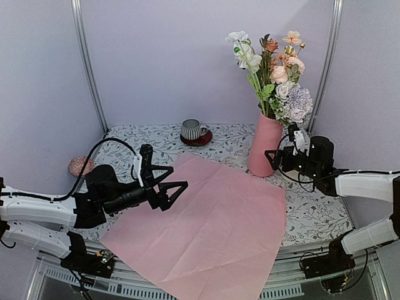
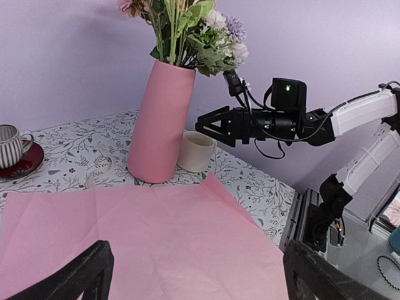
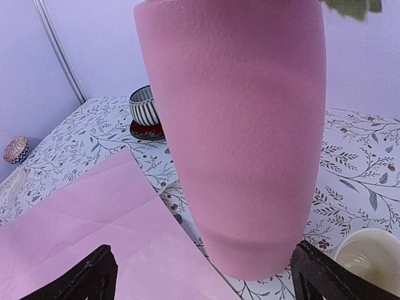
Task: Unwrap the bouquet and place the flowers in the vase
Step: Reset both arms
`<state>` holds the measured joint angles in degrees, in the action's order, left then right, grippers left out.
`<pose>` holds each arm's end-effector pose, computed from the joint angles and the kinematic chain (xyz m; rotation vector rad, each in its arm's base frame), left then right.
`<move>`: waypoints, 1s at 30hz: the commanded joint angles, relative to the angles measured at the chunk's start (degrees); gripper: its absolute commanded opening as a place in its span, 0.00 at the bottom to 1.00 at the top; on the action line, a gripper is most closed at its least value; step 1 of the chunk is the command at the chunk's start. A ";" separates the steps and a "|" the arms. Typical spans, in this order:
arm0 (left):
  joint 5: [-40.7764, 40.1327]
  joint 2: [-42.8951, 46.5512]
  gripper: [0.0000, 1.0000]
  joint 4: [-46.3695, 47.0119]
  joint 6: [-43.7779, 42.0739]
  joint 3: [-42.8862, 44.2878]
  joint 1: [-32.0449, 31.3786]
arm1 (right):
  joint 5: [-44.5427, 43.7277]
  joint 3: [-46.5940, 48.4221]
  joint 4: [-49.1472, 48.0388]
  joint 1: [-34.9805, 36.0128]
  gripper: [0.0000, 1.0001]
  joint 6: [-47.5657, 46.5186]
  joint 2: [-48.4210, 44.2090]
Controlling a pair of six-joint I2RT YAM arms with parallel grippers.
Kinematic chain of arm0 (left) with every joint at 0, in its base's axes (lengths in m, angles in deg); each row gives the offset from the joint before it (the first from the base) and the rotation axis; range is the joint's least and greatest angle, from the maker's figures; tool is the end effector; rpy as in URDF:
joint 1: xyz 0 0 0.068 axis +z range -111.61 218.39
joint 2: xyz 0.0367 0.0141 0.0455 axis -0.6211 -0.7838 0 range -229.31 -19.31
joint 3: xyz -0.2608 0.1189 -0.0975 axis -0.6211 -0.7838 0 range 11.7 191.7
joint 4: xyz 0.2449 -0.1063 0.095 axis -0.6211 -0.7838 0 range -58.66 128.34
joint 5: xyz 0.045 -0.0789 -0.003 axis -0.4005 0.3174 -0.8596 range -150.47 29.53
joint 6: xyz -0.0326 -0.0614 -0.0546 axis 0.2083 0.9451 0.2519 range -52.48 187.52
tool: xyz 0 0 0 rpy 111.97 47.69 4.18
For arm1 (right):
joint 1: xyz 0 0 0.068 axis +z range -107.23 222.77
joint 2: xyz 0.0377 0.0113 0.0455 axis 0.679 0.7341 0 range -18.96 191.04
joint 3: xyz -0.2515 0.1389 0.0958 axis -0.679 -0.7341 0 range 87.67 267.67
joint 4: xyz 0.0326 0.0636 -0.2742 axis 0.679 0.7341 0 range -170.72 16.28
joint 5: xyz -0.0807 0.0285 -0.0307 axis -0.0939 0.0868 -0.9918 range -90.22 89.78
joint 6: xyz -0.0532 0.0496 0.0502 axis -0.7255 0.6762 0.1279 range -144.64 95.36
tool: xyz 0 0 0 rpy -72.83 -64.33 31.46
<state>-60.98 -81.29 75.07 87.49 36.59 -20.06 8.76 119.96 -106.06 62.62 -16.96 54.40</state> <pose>0.1492 -0.2419 0.2589 0.5467 1.5888 -1.0498 0.2998 0.1213 0.2240 -0.3080 1.8434 0.4783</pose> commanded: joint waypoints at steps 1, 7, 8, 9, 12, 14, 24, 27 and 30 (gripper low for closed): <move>-0.12 -0.25 0.97 0.11 -0.03 1.48 -0.13 | 1.55 -1.88 -1.81 -0.08 0.99 0.97 0.28; -0.38 0.01 0.97 0.01 0.03 1.32 -0.10 | 1.35 -4.66 -1.93 -0.08 0.99 1.41 -3.67; -0.37 0.01 0.97 0.03 0.02 1.31 -0.13 | 1.13 -5.12 -1.91 -0.08 0.99 1.50 -4.80; -0.28 0.01 0.97 0.09 0.07 1.33 -0.08 | 0.91 -5.54 -1.98 -0.07 0.99 1.58 -6.00; -0.12 0.01 0.97 0.04 0.16 1.31 -0.13 | 0.18 -6.59 -1.84 -0.03 0.99 1.68 -10.24; -0.08 0.14 0.97 0.01 0.20 1.31 -0.13 | -0.10 -7.01 -1.54 -0.04 0.99 1.64 -13.14; -5.63 1.49 0.97 -3.39 1.34 1.00 0.01 | 0.29 -6.74 -0.34 -0.08 0.99 0.72 -22.39; -11.59 2.46 0.97 -8.17 3.09 1.26 0.74 | -0.50 -7.65 -0.37 -0.08 0.99 0.64 -23.00; -15.62 3.67 0.98 -15.56 5.35 1.84 4.04 | -2.71 -10.23 -1.43 -0.05 0.99 1.10 -25.42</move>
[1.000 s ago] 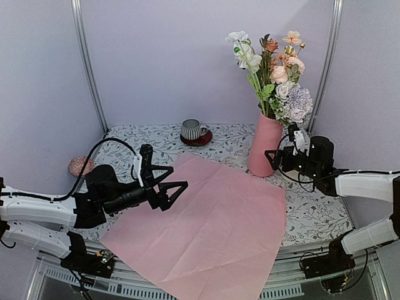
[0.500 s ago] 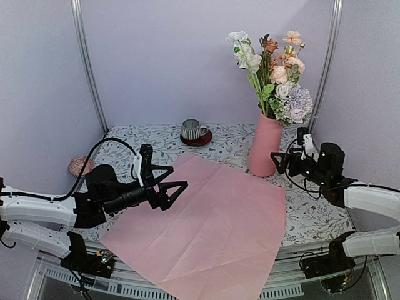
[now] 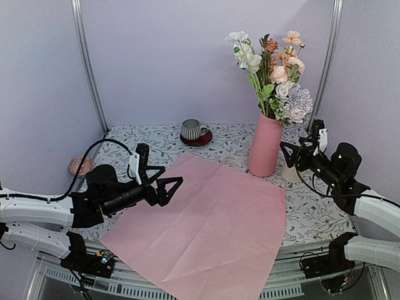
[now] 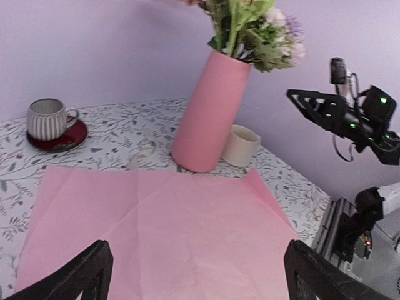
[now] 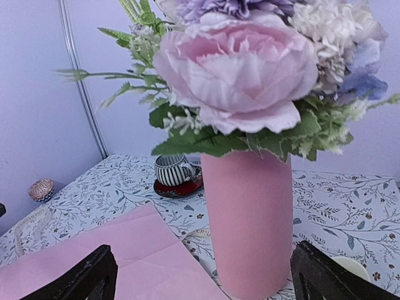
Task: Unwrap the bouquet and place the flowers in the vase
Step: Reset both arms
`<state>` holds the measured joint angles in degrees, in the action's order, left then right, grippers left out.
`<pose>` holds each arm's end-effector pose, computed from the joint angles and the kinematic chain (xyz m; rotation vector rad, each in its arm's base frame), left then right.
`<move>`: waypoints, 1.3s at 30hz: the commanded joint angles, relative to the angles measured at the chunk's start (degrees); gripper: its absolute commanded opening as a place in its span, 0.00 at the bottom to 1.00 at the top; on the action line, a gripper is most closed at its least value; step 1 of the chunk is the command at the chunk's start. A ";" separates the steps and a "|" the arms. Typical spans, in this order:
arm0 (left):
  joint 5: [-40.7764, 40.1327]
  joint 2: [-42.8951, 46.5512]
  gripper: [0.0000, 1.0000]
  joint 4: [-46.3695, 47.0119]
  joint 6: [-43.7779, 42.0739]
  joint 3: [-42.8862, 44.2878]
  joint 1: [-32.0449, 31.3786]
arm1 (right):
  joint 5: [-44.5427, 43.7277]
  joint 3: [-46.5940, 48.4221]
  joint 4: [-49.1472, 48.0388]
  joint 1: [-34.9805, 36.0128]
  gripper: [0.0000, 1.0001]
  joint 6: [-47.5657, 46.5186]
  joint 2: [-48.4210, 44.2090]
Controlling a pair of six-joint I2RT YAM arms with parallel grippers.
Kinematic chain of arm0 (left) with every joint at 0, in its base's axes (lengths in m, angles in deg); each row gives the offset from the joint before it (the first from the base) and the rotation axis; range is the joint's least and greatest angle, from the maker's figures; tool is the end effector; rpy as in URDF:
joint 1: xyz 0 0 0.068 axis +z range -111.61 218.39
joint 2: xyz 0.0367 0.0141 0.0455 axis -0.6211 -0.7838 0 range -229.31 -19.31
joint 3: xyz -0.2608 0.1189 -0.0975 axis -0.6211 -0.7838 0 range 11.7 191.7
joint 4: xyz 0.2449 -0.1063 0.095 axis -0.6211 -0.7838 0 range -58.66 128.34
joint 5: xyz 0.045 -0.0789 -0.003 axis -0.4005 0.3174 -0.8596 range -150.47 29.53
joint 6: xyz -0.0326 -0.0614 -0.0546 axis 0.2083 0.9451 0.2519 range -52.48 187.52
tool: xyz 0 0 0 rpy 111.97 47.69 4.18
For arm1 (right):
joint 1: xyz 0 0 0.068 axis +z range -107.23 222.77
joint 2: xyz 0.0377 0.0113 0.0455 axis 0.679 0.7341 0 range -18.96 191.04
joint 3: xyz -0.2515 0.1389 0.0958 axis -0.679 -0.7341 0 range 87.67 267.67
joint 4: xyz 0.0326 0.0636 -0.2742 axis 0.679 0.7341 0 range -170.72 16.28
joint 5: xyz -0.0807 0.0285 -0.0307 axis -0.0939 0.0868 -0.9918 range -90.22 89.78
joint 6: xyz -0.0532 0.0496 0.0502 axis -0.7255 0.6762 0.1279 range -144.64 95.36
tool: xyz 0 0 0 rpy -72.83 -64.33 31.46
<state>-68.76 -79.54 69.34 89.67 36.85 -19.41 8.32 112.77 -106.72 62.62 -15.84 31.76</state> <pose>0.1582 -0.2301 0.2535 0.4170 1.6770 -0.9358 0.2338 0.0968 0.2809 -0.2707 1.5636 0.5085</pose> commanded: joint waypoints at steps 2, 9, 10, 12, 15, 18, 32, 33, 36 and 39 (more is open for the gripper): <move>-7.48 2.88 0.98 -15.50 5.05 2.01 7.63 | -4.47 -5.47 -2.68 -0.04 0.99 0.29 -4.61; -11.75 5.83 0.98 -28.36 3.15 3.93 18.03 | -12.72 -14.89 -7.63 -0.04 0.99 0.89 -12.17; -14.09 6.49 0.98 -28.05 1.18 3.49 18.07 | -14.21 -15.98 -8.14 -0.08 0.99 0.19 -13.45; -16.50 8.14 0.98 -26.81 -3.31 2.50 18.07 | -17.94 -18.09 -9.78 -0.02 0.99 -1.83 -15.46; -15.29 11.81 0.98 -23.07 -11.69 -0.10 18.07 | -20.42 -21.39 -13.55 -0.08 0.99 -6.30 -17.52; -15.28 16.41 0.98 -18.29 -17.47 -4.09 18.07 | -19.14 -23.22 -16.62 -0.04 0.99 -13.00 -16.96; -13.59 7.58 0.98 3.76 -26.90 -11.99 35.80 | -15.28 -22.48 -47.00 -7.24 0.99 -21.32 17.06; -12.70 6.25 0.98 5.63 -26.81 -12.26 37.38 | -13.66 -22.32 -48.87 -8.69 0.99 -20.23 19.20; -7.20 2.66 0.98 10.77 -24.86 -13.78 42.84 | -11.64 -20.91 -51.70 -10.26 1.00 -18.88 23.55; -3.71 -0.70 0.98 16.20 -23.95 -15.34 46.21 | -11.61 -19.73 -54.36 -11.18 1.00 -20.21 27.26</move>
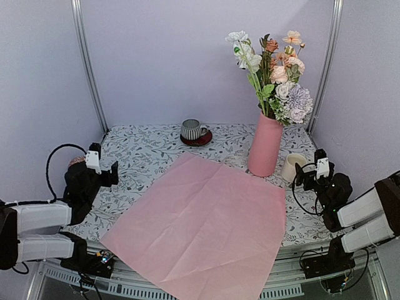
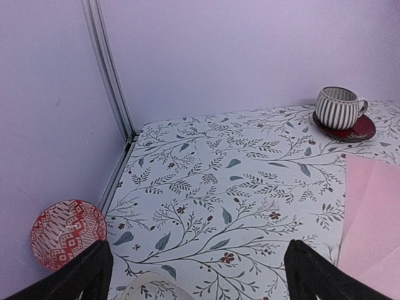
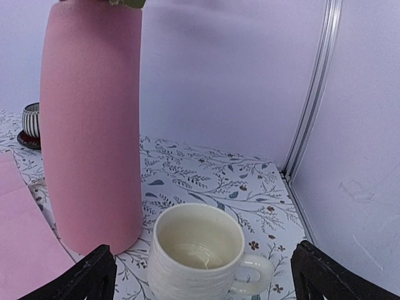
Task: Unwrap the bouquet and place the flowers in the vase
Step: Reset both arms
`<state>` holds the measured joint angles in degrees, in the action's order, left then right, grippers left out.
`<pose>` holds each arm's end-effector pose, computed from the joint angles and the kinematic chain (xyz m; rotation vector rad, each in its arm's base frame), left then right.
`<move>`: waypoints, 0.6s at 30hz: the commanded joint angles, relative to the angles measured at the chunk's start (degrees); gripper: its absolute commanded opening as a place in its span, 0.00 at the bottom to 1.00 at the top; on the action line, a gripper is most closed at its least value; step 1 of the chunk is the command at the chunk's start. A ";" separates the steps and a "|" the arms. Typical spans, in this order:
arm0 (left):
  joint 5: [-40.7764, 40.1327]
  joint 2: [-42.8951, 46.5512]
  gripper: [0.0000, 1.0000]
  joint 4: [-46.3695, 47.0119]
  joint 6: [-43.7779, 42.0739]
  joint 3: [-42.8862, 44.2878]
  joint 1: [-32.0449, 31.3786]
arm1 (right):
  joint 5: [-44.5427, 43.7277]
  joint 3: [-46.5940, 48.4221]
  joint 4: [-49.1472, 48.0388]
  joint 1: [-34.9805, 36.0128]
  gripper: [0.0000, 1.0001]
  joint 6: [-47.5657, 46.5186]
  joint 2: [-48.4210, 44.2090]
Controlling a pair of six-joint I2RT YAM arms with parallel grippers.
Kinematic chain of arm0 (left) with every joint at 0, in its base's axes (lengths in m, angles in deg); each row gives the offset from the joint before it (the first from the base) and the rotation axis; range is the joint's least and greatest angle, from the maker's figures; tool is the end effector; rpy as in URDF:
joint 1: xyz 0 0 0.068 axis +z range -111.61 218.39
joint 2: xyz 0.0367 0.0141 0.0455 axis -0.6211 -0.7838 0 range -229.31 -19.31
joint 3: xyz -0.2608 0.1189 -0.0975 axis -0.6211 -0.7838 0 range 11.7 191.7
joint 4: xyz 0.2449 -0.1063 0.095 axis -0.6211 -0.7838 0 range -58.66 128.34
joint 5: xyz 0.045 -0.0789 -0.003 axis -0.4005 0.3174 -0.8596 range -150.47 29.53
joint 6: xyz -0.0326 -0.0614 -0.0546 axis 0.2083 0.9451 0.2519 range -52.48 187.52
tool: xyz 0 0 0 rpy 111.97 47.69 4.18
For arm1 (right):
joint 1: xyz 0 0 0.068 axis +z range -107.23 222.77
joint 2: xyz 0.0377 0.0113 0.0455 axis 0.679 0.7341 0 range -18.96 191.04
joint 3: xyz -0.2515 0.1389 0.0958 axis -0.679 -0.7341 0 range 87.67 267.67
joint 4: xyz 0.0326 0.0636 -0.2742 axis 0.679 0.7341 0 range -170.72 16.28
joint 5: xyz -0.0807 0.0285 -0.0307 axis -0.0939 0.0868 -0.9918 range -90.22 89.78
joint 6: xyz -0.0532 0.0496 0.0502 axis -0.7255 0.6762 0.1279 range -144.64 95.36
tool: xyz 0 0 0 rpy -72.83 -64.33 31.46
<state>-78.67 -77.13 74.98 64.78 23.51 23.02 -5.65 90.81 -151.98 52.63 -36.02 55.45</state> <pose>0.2370 -0.0398 0.1875 0.0397 1.7269 0.1128 0.2337 0.0331 0.1628 -0.2161 1.5567 -0.0954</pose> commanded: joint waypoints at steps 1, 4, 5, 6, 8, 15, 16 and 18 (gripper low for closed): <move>6.64 -4.03 0.98 12.60 0.76 -2.53 4.27 | 2.48 2.05 -11.52 -1.39 0.99 -0.31 5.24; 8.60 -7.30 0.98 16.37 -0.12 -2.96 5.42 | 0.75 2.15 -16.58 -1.59 0.99 -1.39 9.70; 9.06 -8.49 0.98 17.16 -0.01 -2.63 5.88 | 0.90 2.59 -15.26 -2.37 0.99 -0.18 9.54; 9.55 -9.50 0.98 17.18 0.21 -1.96 6.30 | 3.37 3.13 -13.39 -3.58 0.99 0.62 9.39; 9.87 -11.25 0.98 16.97 -0.16 -0.80 7.20 | 5.44 4.33 -11.33 -5.39 0.99 2.19 9.73; 12.37 -16.27 0.98 22.09 0.91 1.00 11.51 | 5.38 7.80 -8.95 -8.15 1.00 5.96 13.95; 12.91 -16.87 0.98 22.20 1.06 1.46 12.10 | 5.05 7.32 -9.15 -8.17 0.99 5.98 13.59; 14.07 -17.81 0.98 22.24 0.90 2.18 12.83 | 4.96 7.27 -10.04 -8.19 0.99 6.17 13.77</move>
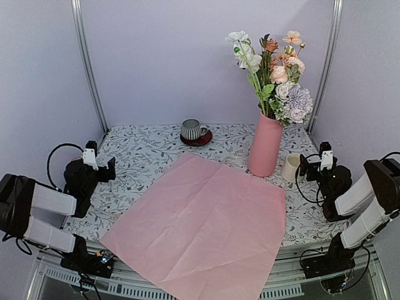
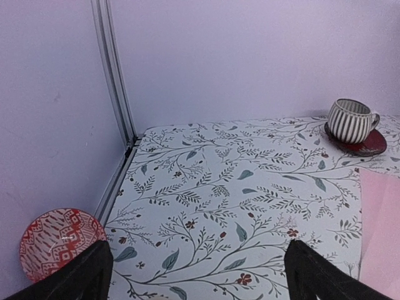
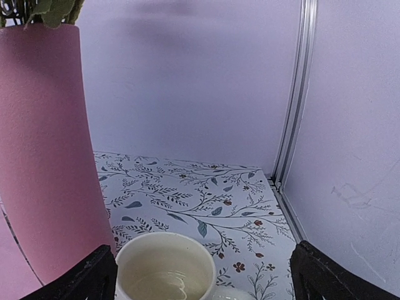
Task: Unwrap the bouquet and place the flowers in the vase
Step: Reset both arms
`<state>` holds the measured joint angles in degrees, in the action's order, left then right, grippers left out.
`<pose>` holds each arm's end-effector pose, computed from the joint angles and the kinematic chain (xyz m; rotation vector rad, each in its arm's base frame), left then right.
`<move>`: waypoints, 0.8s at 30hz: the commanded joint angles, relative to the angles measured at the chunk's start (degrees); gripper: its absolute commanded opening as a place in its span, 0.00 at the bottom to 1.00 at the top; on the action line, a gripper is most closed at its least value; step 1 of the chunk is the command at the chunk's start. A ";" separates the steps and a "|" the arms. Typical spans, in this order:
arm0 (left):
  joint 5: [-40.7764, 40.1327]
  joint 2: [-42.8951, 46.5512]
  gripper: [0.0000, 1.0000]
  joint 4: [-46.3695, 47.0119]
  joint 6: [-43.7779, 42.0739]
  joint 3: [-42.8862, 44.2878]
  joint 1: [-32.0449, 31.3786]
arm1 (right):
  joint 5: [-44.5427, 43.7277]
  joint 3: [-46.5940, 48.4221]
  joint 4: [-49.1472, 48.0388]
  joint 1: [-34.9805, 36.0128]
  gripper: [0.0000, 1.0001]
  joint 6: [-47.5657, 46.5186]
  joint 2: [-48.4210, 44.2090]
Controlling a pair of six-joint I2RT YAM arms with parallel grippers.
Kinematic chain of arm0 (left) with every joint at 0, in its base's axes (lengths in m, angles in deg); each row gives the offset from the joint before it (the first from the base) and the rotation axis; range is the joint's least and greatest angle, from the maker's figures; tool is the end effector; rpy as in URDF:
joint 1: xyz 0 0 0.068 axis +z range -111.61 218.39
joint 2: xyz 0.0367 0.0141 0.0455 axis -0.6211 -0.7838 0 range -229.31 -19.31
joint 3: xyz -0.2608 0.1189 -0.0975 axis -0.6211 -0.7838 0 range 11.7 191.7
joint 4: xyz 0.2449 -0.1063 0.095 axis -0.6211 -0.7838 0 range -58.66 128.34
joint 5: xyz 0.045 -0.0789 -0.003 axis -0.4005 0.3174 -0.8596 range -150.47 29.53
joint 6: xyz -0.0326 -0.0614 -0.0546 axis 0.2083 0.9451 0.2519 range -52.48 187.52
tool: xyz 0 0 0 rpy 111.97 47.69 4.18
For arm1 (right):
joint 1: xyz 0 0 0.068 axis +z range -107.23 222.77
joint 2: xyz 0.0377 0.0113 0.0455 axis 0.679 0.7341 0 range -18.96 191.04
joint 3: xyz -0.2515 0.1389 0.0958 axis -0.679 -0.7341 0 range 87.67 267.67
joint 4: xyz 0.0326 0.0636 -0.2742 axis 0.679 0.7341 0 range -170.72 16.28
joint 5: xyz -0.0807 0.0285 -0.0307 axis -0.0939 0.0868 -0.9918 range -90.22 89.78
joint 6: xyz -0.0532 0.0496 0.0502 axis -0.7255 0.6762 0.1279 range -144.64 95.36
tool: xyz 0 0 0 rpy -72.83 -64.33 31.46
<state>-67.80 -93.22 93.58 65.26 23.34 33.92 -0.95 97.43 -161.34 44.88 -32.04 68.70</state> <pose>0.2669 -0.0109 0.1686 0.0037 1.6930 0.0794 0.2751 0.0092 0.1658 -0.1161 1.5194 -0.0835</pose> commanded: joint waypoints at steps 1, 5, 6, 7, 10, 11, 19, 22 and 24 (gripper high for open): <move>3.81 -2.21 0.98 3.91 0.15 2.67 2.06 | -0.04 1.29 1.31 -0.42 0.99 2.23 0.53; 4.30 -4.49 0.98 4.51 -1.06 3.95 2.66 | -1.12 1.63 1.49 -0.54 0.99 2.99 0.56; 3.75 -5.28 0.98 5.49 -1.49 4.26 2.91 | -1.12 1.66 1.51 -0.53 0.99 3.00 0.63; 3.52 -6.31 0.98 6.37 -1.74 4.65 3.03 | -1.11 1.62 1.55 -0.52 0.99 2.97 0.51; 7.32 -12.36 0.98 12.47 -1.43 4.94 3.80 | -1.11 1.67 1.52 -0.49 0.99 3.00 0.51; 8.14 -13.72 0.98 13.94 -1.95 5.00 3.81 | -1.16 1.67 1.56 -0.52 0.99 2.96 0.53; 7.78 -14.95 0.93 18.33 -0.89 2.95 4.40 | -1.05 1.75 1.77 -0.53 0.99 2.85 0.59; 7.00 -14.64 0.98 17.48 -0.45 3.11 4.26 | -1.07 1.75 1.78 -0.51 0.99 2.90 0.61; 6.21 -14.70 0.98 18.62 -0.82 2.60 3.75 | -1.04 1.73 1.78 -0.50 0.99 2.87 0.61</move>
<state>-60.92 -107.51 108.55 64.56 26.86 37.68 -1.21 98.30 -159.92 44.59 -29.77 68.76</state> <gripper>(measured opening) 0.977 0.987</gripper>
